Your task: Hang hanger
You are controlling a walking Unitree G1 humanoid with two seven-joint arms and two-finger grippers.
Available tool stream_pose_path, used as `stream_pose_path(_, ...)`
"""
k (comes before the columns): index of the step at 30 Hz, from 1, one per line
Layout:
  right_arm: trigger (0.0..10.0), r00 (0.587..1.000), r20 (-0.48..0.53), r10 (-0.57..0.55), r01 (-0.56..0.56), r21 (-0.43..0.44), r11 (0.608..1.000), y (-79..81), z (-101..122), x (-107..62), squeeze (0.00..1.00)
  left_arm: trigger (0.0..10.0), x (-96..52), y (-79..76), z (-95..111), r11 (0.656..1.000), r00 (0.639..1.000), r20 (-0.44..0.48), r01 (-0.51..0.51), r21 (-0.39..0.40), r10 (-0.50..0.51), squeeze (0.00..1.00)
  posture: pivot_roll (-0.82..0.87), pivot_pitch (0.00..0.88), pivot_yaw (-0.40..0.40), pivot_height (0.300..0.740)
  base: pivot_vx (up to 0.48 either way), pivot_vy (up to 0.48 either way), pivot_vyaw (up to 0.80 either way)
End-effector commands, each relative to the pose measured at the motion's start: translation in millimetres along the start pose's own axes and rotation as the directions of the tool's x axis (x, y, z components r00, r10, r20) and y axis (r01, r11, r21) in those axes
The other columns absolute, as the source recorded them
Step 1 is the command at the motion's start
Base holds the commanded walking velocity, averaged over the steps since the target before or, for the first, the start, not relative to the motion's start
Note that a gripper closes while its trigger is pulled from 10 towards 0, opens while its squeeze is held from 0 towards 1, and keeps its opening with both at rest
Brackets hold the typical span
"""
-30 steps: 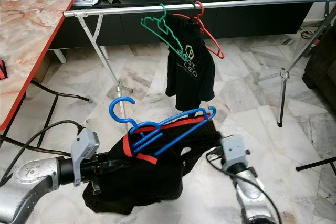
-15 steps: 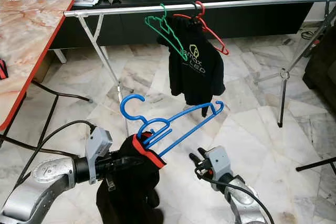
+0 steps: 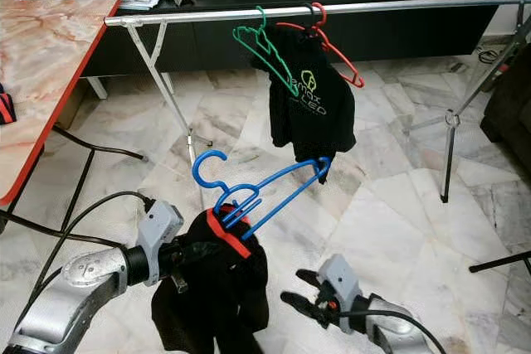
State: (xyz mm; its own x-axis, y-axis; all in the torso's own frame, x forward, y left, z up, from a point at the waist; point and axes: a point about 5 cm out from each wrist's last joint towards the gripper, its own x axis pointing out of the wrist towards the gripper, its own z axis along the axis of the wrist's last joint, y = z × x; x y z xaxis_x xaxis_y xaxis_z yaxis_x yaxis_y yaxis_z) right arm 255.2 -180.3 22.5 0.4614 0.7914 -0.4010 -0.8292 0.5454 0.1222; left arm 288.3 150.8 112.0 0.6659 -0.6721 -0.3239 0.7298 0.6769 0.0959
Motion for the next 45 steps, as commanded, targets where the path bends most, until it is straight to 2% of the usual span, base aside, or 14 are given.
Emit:
stream_pose_path(1, 10.0, 0.999, 0.0, 0.035, -0.035, 0.006, 0.999, 4.0, 2, -2.5, 1.0, 10.0, 1.8, 2.7, -6, 0.998, 0.998, -0.056, -0.032, 0.054, 0.035, 0.0, -0.05, 0.189, -0.006, 0.74, 0.0, 0.0, 0.0)
stream_pose_path(4, 10.0, 0.999, 0.03, 0.03, -0.029, -0.019, 0.999, -0.8, 17, -9.5, 1.0, 10.0, 2.2, -1.7, -21, 0.988, 0.986, -0.168, 0.017, 0.152, 0.008, 0.0, -0.06, 0.189, -0.005, 0.74, 0.0, 0.0, 0.0)
stream_pose_path(7, 10.0, 0.997, 0.064, 0.039, -0.036, -0.044, 0.998, -4.8, 33, -13.7, 1.0, 10.0, 1.4, -9.3, -27, 0.978, 0.974, -0.219, 0.096, 0.186, -0.054, 0.0, -0.06, 0.188, -0.005, 0.74, 0.0, 0.0, 0.0)
stream_pose_path(16, 10.0, 0.989, 0.12, 0.084, -0.061, -0.188, 0.98, -19.1, 91, -31.0, 1.0, 10.0, -6.5, -32.7, -39, 0.923, 0.9, -0.331, 0.349, 0.163, -0.282, 0.0, -0.06, 0.18, -0.004, 0.74, 0.0, 0.0, 0.0)
stream_pose_path(21, 10.0, 0.981, 0.068, 0.179, -0.162, -0.201, 0.966, -18.8, 95, -32.1, 0.97, 10.0, -11.1, -39.2, -32, 0.869, 0.848, -0.354, 0.47, 0.156, -0.395, 0.0, -0.05, 0.175, -0.002, 0.74, 0.0, 0.0, 0.0)
stream_pose_path(22, 10.0, 0.976, 0.026, 0.217, -0.208, -0.204, 0.957, -17.2, 92, -32.0, 0.35, 10.0, -11.6, -39.2, -31, 0.854, 0.834, -0.367, 0.494, 0.163, -0.412, 0.0, -0.05, 0.173, -0.002, 0.74, 0.0, 0.0, 0.0)
stream_pose_path(23, 10.0, 0.976, 0.026, 0.217, -0.208, -0.204, 0.957, -17.2, 92, -32.0, 0.35, 10.0, -11.6, -39.2, -31, 0.854, 0.834, -0.367, 0.494, 0.163, -0.412, 0.0, -0.05, 0.173, -0.002, 0.74, 0.0, 0.0, 0.0)
stream_pose_path(24, 10.0, 0.968, -0.021, 0.25, -0.249, -0.205, 0.947, -15.6, 88, -32.3, 0.0, 10.0, -11.7, -39.0, -31, 0.843, 0.823, -0.377, 0.512, 0.167, -0.425, 0.0, -0.05, 0.17, -0.002, 0.74, 0.0, 0.0, 0.0)
stream_pose_path(26, 10.0, 0.957, -0.067, 0.282, -0.29, -0.204, 0.935, -14.2, 84, -33.0, 0.0, 10.0, -11.5, -39.0, -31, 0.832, 0.813, -0.386, 0.528, 0.171, -0.436, 0.0, -0.05, 0.169, -0.003, 0.74, 0.0, 0.0, 0.0)
stream_pose_path(29, 10.0, 0.924, -0.171, 0.343, -0.371, -0.177, 0.912, -13.1, 69, -28.4, 0.0, 10.0, -6.9, -43.6, -25, 0.788, 0.774, -0.405, 0.589, 0.178, -0.487, 0.0, -0.04, 0.158, -0.007, 0.74, 0.0, 0.0, 0.0)
stream_pose_path(30, 10.0, 0.924, -0.171, 0.343, -0.371, -0.177, 0.912, -13.1, 69, -28.4, 0.0, 10.0, -6.9, -43.6, -25, 0.788, 0.774, -0.405, 0.589, 0.178, -0.487, 0.0, -0.04, 0.158, -0.007, 0.74, 0.0, 0.0, 0.0)
stream_pose_path(32, 10.0, 0.922, -0.149, 0.357, -0.38, -0.175, 0.908, -12.7, 69, -18.6, 0.0, 10.0, -1.6, -51.5, -18, 0.753, 0.75, -0.397, 0.631, 0.187, -0.53, 0.0, -0.03, 0.155, -0.007, 0.74, 0.0, 0.0, 0.0)
stream_pose_path(40, 10.0, 0.913, -0.144, 0.382, -0.402, -0.161, 0.901, -11.4, 69, -13.4, 0.0, 10.0, 0.7, -55.3, -15, 0.73, 0.733, -0.405, 0.654, 0.198, -0.546, 0.0, -0.03, 0.15, -0.01, 0.74, 0.0, 0.0, 0.0)
stream_pose_path(45, 10.0, 0.876, -0.161, 0.455, -0.476, -0.14, 0.868, -4.8, 66, -1.7, 0.0, 10.0, 8.9, -63.3, -7, 0.683, 0.706, -0.414, 0.693, 0.231, -0.575, 0.0, -0.02, 0.146, -0.01, 0.74, 0.0, 0.0, 0.0)
